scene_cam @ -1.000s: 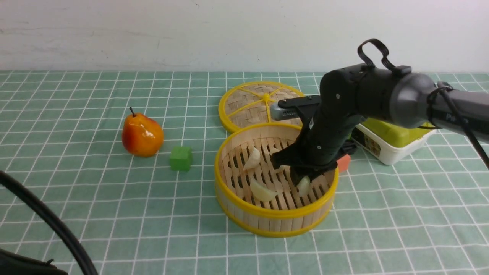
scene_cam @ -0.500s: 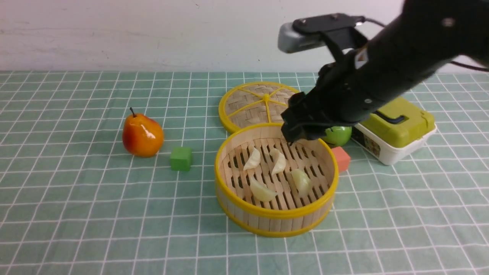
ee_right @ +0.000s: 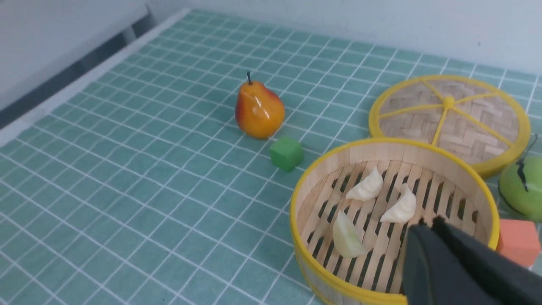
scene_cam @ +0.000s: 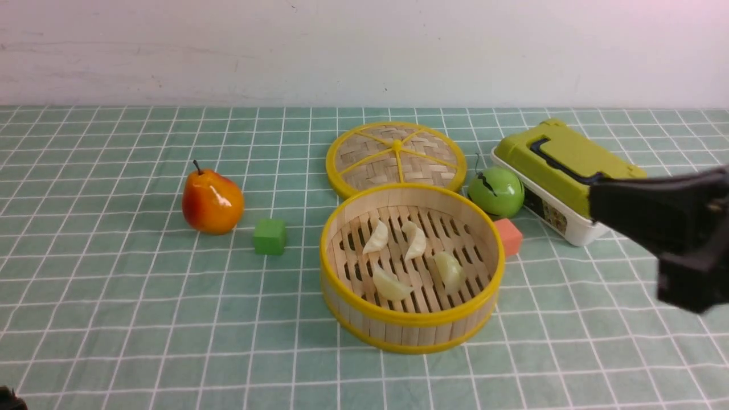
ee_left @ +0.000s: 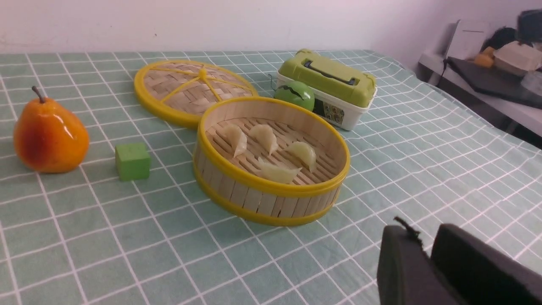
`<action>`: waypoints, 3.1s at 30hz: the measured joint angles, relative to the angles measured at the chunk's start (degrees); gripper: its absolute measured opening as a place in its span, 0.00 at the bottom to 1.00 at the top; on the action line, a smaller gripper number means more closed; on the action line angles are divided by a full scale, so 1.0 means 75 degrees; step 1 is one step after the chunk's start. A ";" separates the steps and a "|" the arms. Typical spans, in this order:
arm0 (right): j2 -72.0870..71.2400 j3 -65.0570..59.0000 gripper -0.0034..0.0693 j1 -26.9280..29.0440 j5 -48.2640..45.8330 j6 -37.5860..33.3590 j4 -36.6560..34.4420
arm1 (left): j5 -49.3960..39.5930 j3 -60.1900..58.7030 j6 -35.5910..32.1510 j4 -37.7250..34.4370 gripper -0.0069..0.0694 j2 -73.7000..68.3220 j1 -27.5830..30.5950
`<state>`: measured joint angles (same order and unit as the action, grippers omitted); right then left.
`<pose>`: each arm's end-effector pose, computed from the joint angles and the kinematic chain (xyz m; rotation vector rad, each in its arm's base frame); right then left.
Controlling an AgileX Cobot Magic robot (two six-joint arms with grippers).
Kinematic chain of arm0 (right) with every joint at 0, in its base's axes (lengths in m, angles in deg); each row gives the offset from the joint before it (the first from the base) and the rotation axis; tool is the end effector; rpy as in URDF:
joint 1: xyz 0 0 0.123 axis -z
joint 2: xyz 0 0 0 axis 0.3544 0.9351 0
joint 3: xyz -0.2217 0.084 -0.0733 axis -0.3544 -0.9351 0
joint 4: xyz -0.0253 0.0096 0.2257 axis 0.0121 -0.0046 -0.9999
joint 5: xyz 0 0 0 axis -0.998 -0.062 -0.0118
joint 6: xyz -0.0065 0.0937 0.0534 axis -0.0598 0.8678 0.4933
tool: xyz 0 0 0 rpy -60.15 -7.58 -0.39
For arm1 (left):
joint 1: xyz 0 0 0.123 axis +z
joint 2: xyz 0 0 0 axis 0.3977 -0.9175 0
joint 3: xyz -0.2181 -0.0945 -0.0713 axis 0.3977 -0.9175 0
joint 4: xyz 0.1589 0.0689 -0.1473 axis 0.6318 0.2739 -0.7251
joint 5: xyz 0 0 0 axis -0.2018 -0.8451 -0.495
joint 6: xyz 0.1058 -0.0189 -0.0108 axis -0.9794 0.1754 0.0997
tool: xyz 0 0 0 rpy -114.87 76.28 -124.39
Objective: Put the dumplings into the steamer on the table with the blue tablecloth.
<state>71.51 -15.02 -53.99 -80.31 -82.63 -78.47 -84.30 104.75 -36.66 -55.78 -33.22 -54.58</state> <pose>0.1483 0.1070 0.3363 -0.4099 1.8403 0.6111 0.0485 -0.0414 0.2945 0.3388 1.7380 -0.6575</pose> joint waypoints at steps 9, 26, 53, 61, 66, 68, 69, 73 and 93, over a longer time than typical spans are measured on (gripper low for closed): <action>-0.0935 -0.0548 0.02 0.0000 0.0306 0.0000 -0.0006 | 0.0010 -0.0265 0.0000 0.0000 0.23 0.0009 0.0000; -0.0961 -0.0557 0.03 0.0000 0.0318 0.0000 0.0136 | -0.0018 -0.0279 0.0000 0.0000 0.24 0.0009 0.0000; -0.5969 -0.6139 0.03 0.4526 0.1584 0.1055 0.1079 | -0.0018 -0.0279 0.0000 -0.0002 0.28 0.0009 0.0000; -0.6131 -0.6150 0.03 0.4615 0.0154 0.1153 0.1458 | -0.0025 -0.0279 0.0000 -0.0009 0.29 0.0009 0.0000; -0.6131 -0.6098 0.02 0.4447 -0.0172 0.1153 0.1512 | -0.0116 -0.0279 0.0000 -0.0009 0.29 0.0009 0.0000; -0.6131 -0.6088 0.02 0.4422 -0.0237 0.1160 0.1486 | -0.0150 -0.0279 0.0000 -0.0009 0.29 0.0009 0.0000; -0.6131 -0.6082 0.02 0.4422 -0.0242 0.1160 0.1452 | -0.0169 -0.0279 0.0000 -0.0009 0.29 0.0009 0.0000; -0.6131 -0.6082 0.02 0.4422 -0.0253 0.1168 0.1396 | -0.0189 -0.0279 0.0000 -0.0009 0.30 0.0009 0.0000; -0.6131 -0.6082 0.04 0.4422 -0.0271 0.1175 0.1369 | -0.0247 -0.0279 0.0000 -0.0009 0.32 0.0009 0.0000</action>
<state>25.53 -60.63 -20.82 -82.34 -73.82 -68.20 -86.16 102.66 -36.66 -55.84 -33.16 -54.58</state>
